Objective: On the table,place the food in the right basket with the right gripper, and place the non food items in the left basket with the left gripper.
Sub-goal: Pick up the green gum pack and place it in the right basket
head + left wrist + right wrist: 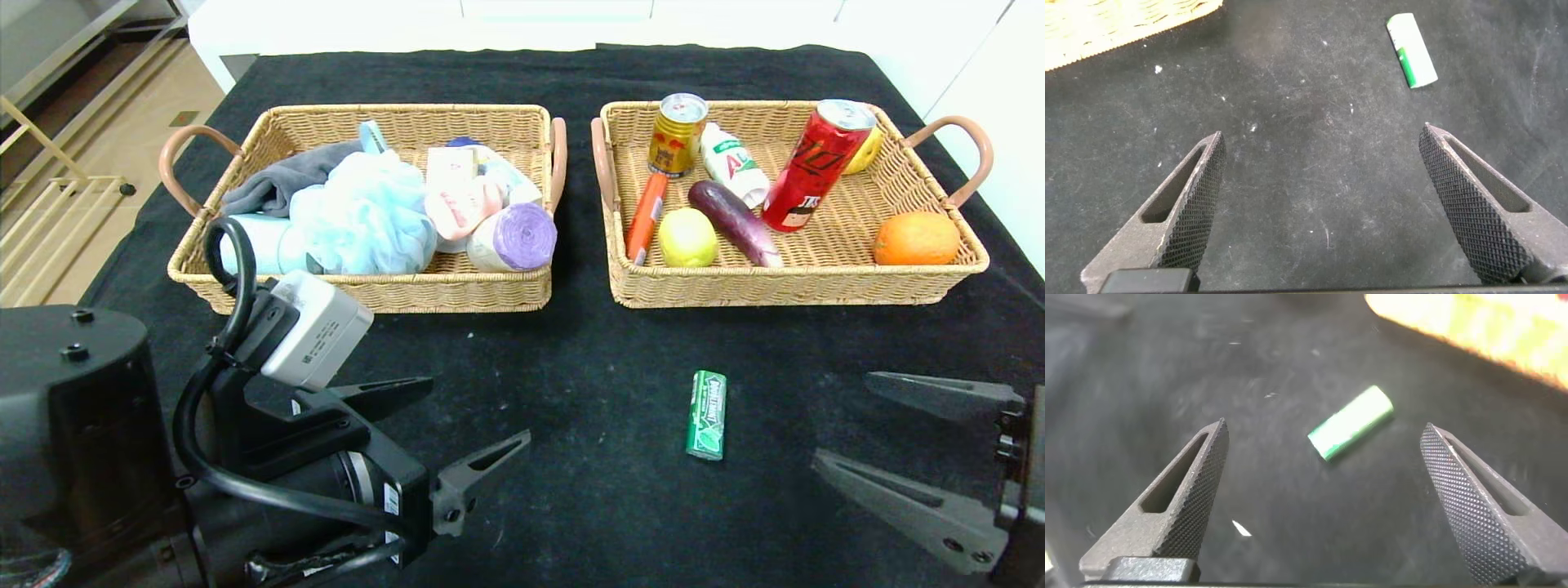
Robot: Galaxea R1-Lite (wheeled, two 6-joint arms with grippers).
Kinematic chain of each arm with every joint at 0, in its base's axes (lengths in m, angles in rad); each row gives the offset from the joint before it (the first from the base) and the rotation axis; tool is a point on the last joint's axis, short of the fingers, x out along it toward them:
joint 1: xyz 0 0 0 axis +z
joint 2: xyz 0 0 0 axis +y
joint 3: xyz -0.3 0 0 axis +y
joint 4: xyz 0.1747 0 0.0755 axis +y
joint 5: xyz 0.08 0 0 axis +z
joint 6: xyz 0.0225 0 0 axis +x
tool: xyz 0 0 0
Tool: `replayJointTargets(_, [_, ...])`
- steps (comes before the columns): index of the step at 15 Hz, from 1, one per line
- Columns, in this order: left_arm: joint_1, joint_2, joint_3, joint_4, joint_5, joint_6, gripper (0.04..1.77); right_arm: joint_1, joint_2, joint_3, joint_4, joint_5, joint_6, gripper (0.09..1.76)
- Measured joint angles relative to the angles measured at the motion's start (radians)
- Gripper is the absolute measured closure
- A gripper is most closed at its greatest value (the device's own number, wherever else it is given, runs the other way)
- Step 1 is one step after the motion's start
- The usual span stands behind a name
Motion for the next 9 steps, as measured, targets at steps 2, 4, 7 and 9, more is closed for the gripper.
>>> replayJointTargets(2, [0.0,0.0,0.0,0.0,0.0,0.0,0.1,0.098,0.023,-0.132,0.181,-0.183,0.101,0.14])
replayJointTargets(4, [0.0,0.0,0.0,0.0,0.002,0.0,0.1,0.173,0.067,-0.252,0.284,-0.334,0.196,0.14])
replayJointTargets(7, [0.001,0.0,0.0,-0.001,0.016,0.0,0.1,0.23,0.161,-0.405,0.401,-0.49,0.355,0.14])
replayJointTargets(9, [0.001,0.0,0.0,-0.001,0.024,0.0,0.1,0.254,0.235,-0.502,0.495,-0.574,0.452,0.14])
